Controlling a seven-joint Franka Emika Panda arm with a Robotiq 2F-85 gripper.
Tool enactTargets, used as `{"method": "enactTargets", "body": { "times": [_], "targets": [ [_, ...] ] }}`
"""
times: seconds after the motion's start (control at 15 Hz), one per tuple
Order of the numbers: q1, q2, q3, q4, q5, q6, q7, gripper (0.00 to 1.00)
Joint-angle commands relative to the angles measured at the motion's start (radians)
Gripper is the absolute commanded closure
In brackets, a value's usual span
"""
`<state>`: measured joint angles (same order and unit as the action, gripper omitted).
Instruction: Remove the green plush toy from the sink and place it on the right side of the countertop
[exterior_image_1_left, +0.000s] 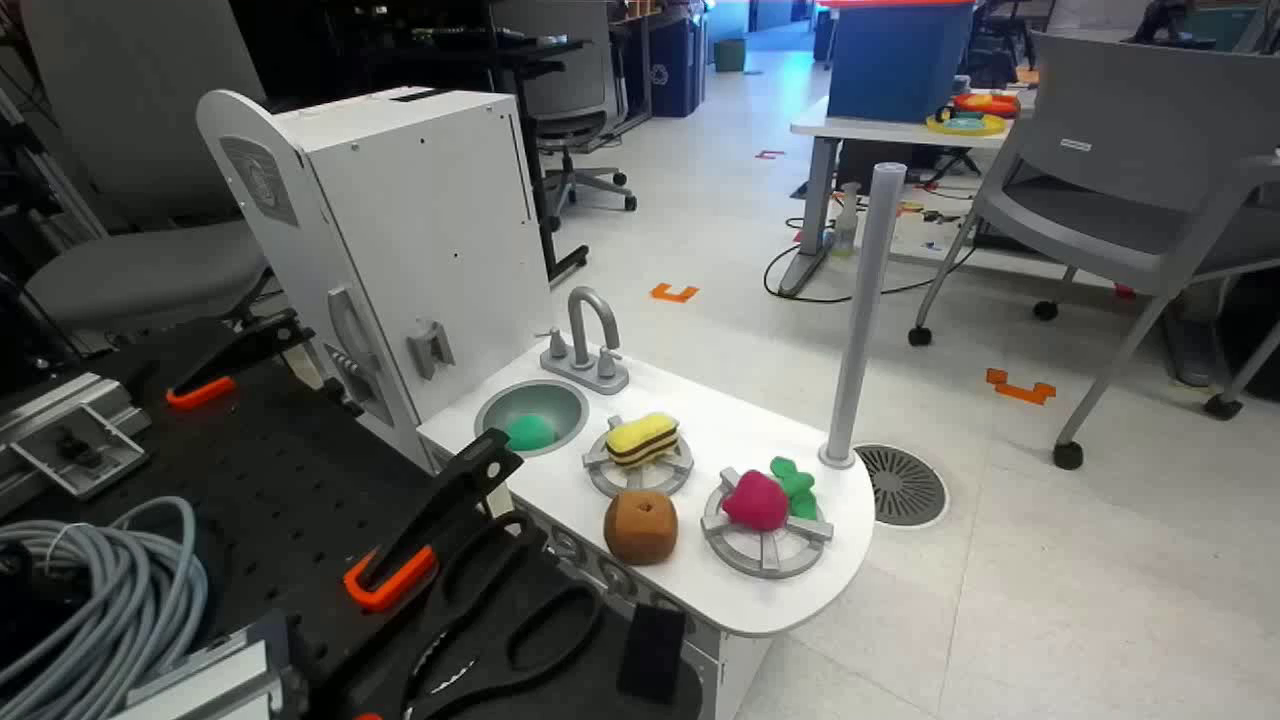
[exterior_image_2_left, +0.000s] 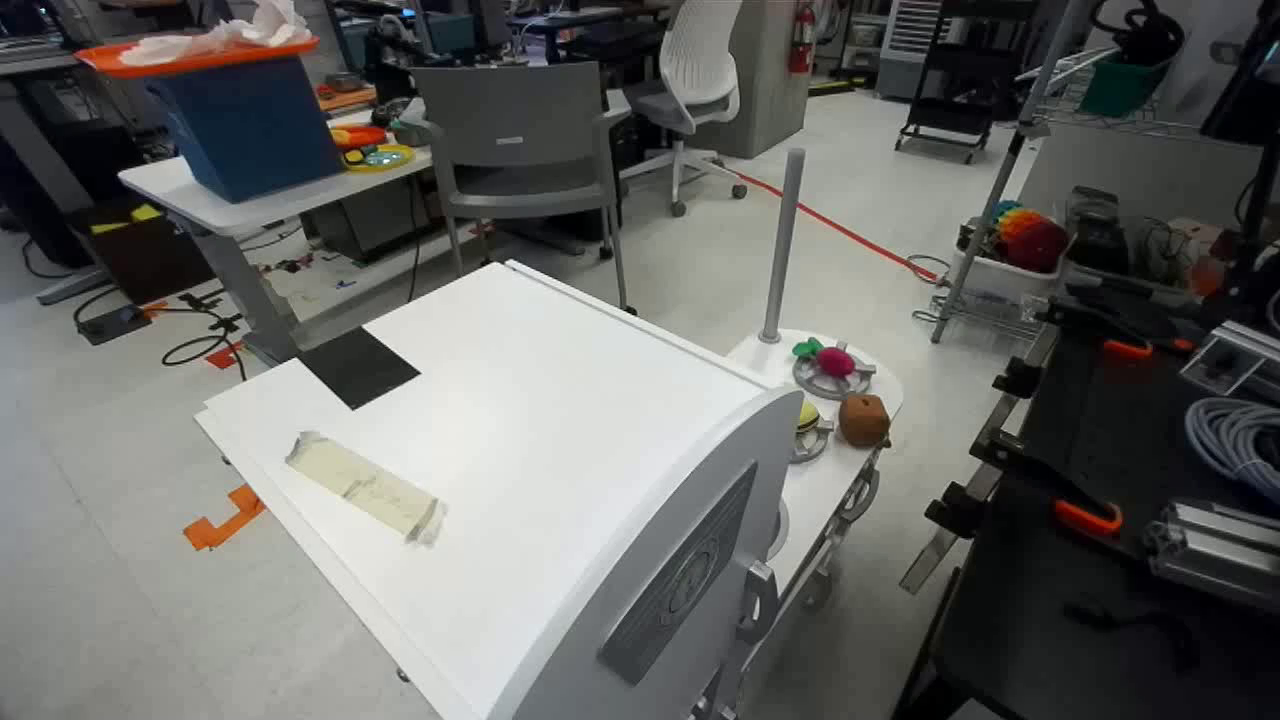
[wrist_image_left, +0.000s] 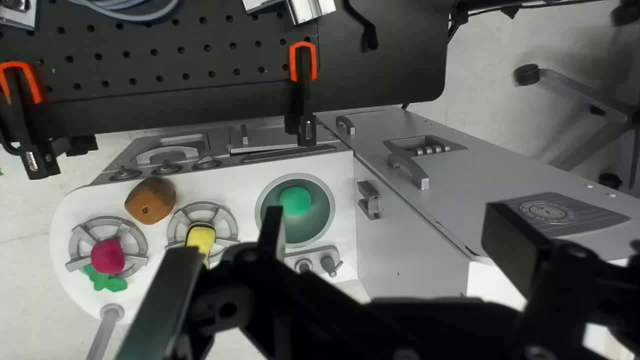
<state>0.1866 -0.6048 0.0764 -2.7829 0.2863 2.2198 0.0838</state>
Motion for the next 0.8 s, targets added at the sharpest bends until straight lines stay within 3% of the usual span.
{"method": "enactTargets", "body": {
  "times": [0.0, 0.4, 0.73],
  "targets": [
    [-0.006, -0.001, 0.005, 0.002, 0.003, -0.004, -0.003, 0.00],
    [-0.006, -0.001, 0.005, 0.002, 0.003, -0.004, -0.003, 0.00],
    [-0.043, 0.284, 0.101, 0.162, -0.094, 0.072, 0.114, 0.00]
  ]
}}
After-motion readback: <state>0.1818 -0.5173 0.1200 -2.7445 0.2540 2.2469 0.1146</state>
